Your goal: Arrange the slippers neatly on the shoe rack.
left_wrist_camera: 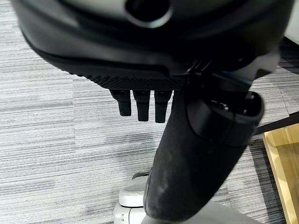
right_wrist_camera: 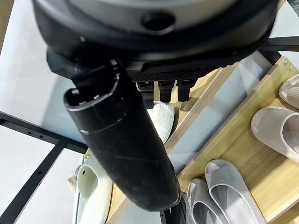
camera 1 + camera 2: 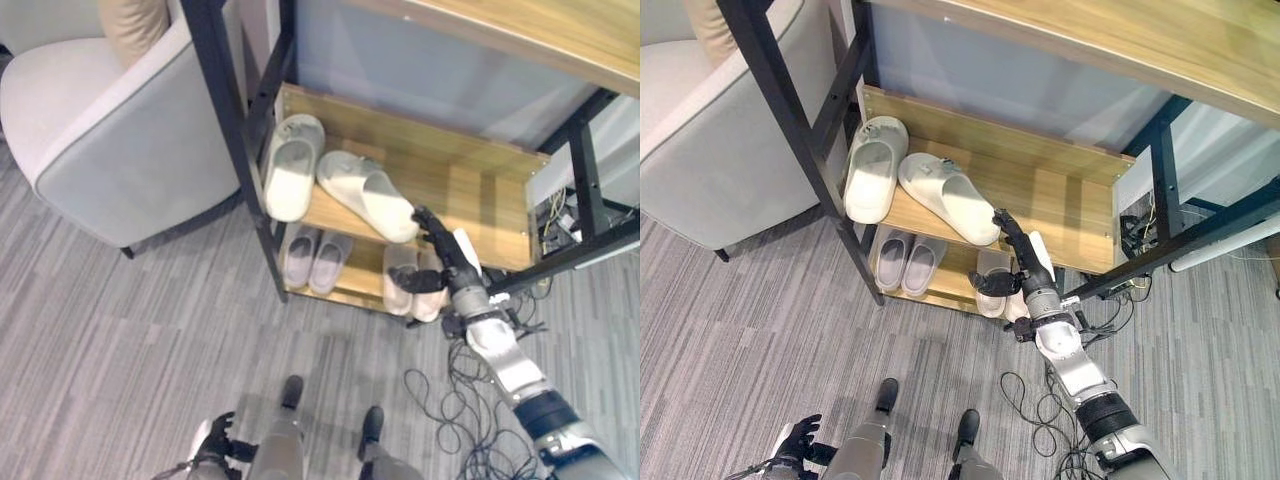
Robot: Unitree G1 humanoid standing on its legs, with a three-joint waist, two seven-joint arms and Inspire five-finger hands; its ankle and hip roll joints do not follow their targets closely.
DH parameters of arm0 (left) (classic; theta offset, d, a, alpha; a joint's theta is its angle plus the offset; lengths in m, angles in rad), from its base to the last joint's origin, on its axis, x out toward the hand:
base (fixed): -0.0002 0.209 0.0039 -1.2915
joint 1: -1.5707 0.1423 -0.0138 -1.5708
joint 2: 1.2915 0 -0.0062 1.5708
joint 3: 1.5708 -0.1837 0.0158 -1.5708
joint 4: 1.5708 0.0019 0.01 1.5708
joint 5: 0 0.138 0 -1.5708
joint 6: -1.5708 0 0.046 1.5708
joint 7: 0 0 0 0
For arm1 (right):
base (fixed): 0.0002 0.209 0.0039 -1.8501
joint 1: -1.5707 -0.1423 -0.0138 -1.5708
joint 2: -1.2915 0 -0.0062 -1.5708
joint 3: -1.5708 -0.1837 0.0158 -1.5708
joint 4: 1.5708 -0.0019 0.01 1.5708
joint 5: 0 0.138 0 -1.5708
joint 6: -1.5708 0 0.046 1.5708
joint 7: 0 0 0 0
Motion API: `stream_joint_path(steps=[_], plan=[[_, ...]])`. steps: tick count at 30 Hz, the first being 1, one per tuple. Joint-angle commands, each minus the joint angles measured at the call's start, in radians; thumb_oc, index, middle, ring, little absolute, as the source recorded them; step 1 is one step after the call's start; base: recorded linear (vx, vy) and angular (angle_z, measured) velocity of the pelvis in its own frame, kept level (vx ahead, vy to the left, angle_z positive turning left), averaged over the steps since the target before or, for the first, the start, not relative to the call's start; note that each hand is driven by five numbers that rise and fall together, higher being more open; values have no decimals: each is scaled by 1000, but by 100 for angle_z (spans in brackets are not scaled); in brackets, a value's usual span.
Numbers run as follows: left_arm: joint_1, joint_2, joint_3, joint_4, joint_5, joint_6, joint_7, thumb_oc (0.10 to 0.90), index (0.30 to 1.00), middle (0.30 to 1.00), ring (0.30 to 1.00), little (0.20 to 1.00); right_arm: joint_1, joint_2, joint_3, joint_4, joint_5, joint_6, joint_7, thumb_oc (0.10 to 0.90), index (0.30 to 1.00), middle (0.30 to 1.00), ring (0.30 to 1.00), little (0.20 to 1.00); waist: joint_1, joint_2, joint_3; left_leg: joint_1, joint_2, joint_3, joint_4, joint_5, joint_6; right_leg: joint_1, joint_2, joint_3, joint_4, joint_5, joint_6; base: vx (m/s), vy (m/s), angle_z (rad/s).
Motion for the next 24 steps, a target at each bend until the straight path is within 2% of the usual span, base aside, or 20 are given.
stream_joint_path(steps=[1, 15, 24], plan=[[7, -28, -1, 30, 27, 1, 11, 800, 900, 900, 900, 900, -20, 12, -20, -128, 5, -86, 9, 800, 900, 900, 900, 900, 20, 48, -2, 170, -24, 4, -124, -100, 40, 71, 7, -4, 118, -118, 71, 0, 0, 0], [13, -29, 4, 33, 42, 7, 30, 800, 900, 900, 900, 900, -41, 69, 51, -156, -17, -84, 16, 800, 900, 900, 900, 900, 26, 59, -14, 188, -30, 2, -125, -104, 43, 85, 3, -6, 121, -118, 72, 0, 0, 0], [28, -30, 14, 36, 46, 13, 31, 800, 900, 900, 900, 900, 16, 72, 38, -176, -32, -78, 17, 800, 900, 900, 900, 900, 17, 64, -37, 220, -33, 6, -127, -112, 45, 104, -2, -8, 138, -116, 74, 2, 1, 0]])
